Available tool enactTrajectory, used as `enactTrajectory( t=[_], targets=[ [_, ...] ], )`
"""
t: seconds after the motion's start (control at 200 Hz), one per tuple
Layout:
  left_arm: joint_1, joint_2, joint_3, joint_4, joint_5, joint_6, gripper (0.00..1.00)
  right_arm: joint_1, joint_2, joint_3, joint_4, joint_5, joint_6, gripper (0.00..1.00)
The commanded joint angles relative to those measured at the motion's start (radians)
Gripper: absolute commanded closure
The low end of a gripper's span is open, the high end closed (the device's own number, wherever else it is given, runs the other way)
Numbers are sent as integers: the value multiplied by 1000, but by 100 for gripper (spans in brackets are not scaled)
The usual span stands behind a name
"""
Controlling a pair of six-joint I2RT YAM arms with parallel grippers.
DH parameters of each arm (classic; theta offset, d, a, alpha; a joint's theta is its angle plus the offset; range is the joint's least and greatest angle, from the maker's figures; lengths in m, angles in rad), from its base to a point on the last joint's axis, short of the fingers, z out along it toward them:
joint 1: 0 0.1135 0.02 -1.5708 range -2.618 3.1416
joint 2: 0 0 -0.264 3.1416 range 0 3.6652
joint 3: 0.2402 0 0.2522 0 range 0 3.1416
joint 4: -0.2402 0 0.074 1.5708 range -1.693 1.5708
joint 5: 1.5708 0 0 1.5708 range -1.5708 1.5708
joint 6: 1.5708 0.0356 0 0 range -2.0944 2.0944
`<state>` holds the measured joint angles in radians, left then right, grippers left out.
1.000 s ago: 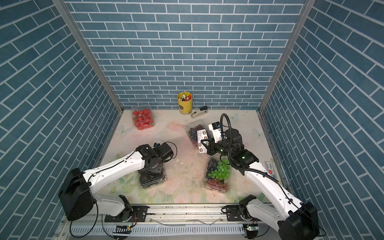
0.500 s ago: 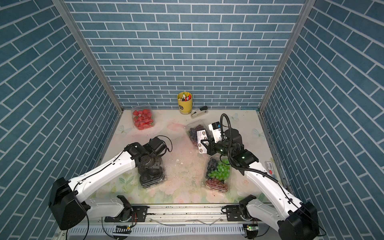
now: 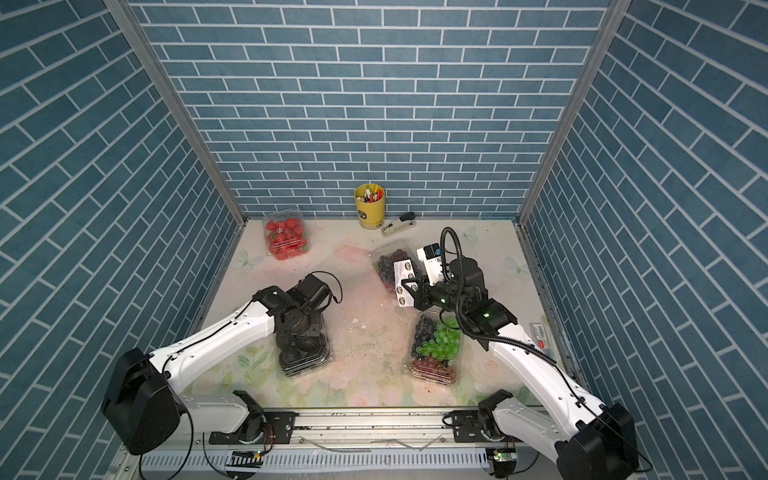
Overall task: Label fruit boxes
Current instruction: Stick the label on the fruit box.
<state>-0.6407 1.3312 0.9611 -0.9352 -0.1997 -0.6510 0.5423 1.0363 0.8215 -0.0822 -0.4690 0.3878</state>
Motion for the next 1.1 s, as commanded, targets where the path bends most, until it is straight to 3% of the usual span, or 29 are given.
enactTrajectory(
  t=[0.0, 0.315, 0.625, 1.095],
  targets=[
    [7, 1, -24, -1, -7, -4, 100, -2, -2, -21, 21, -8, 3, 93],
    [2, -67, -94, 28, 82, -39, 100, -1, 2, -22, 24, -8, 4, 93],
    [1, -99, -70, -11, 39, -33, 95, -2, 8, -22, 27, -11, 6, 92],
    [1, -81, -110, 78, 95, -35, 94, -1, 7, -22, 27, -16, 6, 92]
  ],
)
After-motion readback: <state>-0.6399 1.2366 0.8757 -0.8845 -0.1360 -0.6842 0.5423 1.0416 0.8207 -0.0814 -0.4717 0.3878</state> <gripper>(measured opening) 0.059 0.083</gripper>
